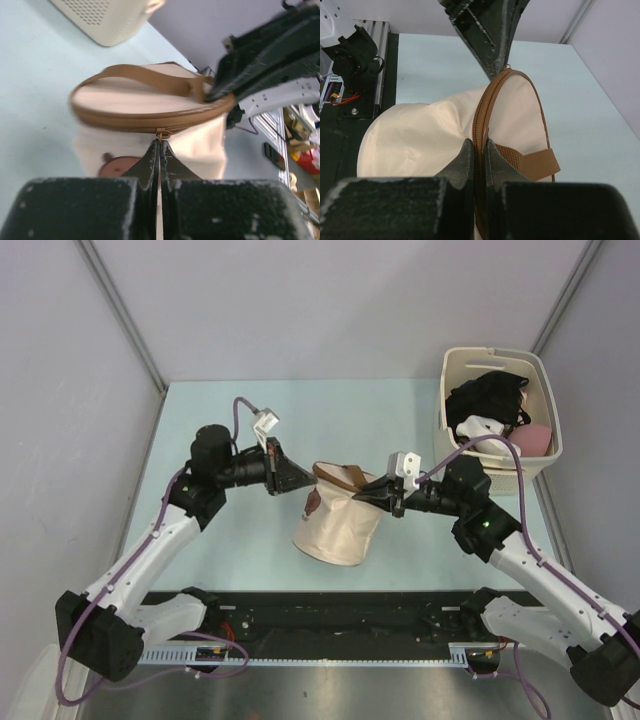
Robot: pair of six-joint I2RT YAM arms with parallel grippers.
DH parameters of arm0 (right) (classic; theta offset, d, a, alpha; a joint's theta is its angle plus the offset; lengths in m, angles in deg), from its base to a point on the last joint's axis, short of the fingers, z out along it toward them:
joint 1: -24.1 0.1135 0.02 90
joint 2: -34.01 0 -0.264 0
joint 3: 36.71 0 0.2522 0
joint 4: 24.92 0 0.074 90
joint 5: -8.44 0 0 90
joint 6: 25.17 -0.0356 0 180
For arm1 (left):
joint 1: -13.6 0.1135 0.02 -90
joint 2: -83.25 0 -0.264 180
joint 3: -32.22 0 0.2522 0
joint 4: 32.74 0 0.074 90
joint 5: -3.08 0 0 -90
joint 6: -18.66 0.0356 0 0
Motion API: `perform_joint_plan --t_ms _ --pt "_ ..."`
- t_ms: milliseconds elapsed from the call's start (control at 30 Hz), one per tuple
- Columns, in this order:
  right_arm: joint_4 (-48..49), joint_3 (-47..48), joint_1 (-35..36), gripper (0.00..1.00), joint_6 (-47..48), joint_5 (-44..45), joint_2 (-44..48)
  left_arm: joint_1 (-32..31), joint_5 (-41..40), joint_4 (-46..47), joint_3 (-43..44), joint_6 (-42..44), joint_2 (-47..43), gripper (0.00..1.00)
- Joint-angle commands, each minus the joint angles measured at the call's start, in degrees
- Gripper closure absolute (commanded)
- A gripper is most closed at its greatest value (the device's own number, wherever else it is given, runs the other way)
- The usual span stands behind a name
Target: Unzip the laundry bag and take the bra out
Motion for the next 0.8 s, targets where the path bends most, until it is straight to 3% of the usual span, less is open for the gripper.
perform_joint_plan --t_ms 0,267,367,467,733,767 --pt "0.32 0.71 -0.17 1.0 -0.48 -3.06 5.96 7.5 1.91 1.11 0.24 -0.66 -1.14 1.0" --pt "-3.27 0.71 -0.26 1.0 -2.78 -8.16 13.27 10.23 5.1 9.89 -2.94 -6.64 2.64 1.0" --pt "-8.02 0.19 -0.35 1.0 0.47 -4.48 11.43 10.15 5.1 11.84 -2.85 -8.49 4.48 0.99" --pt "-5.93 -2.18 -0.35 1.0 1.18 -0.79 9.23 10.14 5.28 13.95 -2.59 -10.25 4.58 1.0" --pt "1.01 -3.15 -0.35 1.0 0.48 0.8 5.54 10.06 1.94 5.99 -1.1 -4.65 2.73 0.99" --pt "1.54 -3.15 -0.35 1.0 0.48 2.89 5.01 9.97 2.2 3.61 -0.31 -3.67 2.64 0.92"
